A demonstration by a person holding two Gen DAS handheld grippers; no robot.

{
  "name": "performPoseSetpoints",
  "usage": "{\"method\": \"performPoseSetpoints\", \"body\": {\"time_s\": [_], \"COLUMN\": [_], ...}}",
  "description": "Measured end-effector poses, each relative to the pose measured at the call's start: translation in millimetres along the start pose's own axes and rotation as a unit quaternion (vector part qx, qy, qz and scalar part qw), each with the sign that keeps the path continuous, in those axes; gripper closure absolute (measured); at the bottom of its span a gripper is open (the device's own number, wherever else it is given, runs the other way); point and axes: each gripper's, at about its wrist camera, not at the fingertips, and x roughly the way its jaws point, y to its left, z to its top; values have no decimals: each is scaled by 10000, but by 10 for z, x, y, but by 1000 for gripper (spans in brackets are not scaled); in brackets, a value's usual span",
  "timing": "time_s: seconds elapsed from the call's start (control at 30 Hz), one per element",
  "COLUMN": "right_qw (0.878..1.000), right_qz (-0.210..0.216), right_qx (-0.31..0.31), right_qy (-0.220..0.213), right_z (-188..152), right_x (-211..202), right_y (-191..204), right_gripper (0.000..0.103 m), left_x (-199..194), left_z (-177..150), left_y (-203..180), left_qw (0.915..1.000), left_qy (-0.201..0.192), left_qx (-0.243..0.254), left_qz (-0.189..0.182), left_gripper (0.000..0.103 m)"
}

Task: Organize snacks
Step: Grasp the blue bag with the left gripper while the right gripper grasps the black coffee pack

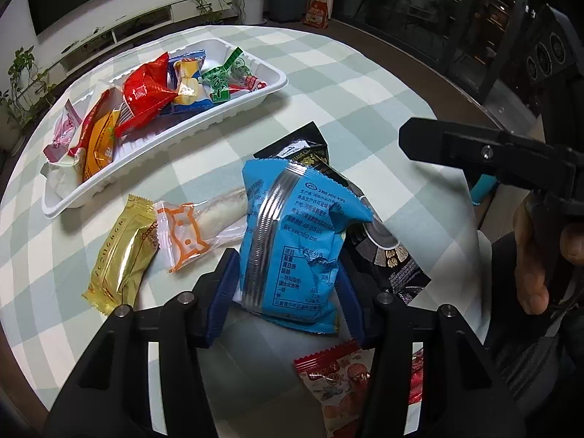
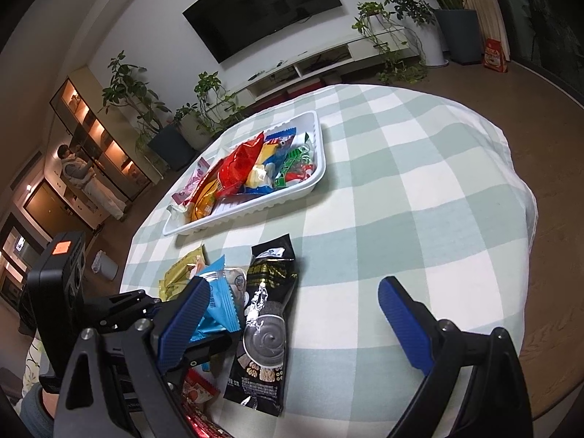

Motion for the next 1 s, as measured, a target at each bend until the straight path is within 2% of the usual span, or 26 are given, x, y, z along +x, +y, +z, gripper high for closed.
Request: {"method": "performPoseSetpoints", "body": {"time_s": [0.23,0.33,0.5,0.6,0.67,0.87,1.0], "right_qw": [9999,9995,9944,9887,9850,9824,9794], "right_qz": [-46,-98,-296,-383,-476,-639,-789], "right_qx": [-85,-264,-901,-1276,-1465,-1494,-1521], "right_qy": [65,134,458,682,774,916,1067], "right_z": [-11,-32,-144,-243,-307,-354,-380], "right_x": [20,55,207,310,361,447,547], "right_y": [25,90,345,490,561,566,558], "right_gripper": [7,7,17,24,24,25,29], "left_x": [-243,-382,-440,-415,-388,-227,-139], "left_z": [-107,-248,-471,-475,-420,-257,-204], "left_y": [119,267,428,374,320,260,289], "left_qw": [9986,9955,9905,9931,9956,9979,9980], "left_qy": [-270,-396,-462,-353,-190,200,241], "left_qx": [-412,-803,-1212,-1065,-889,-543,-532], "left_qz": [-193,-321,-449,-334,-207,276,251], "left_gripper": [59,60,60,60,59,57,59]}}
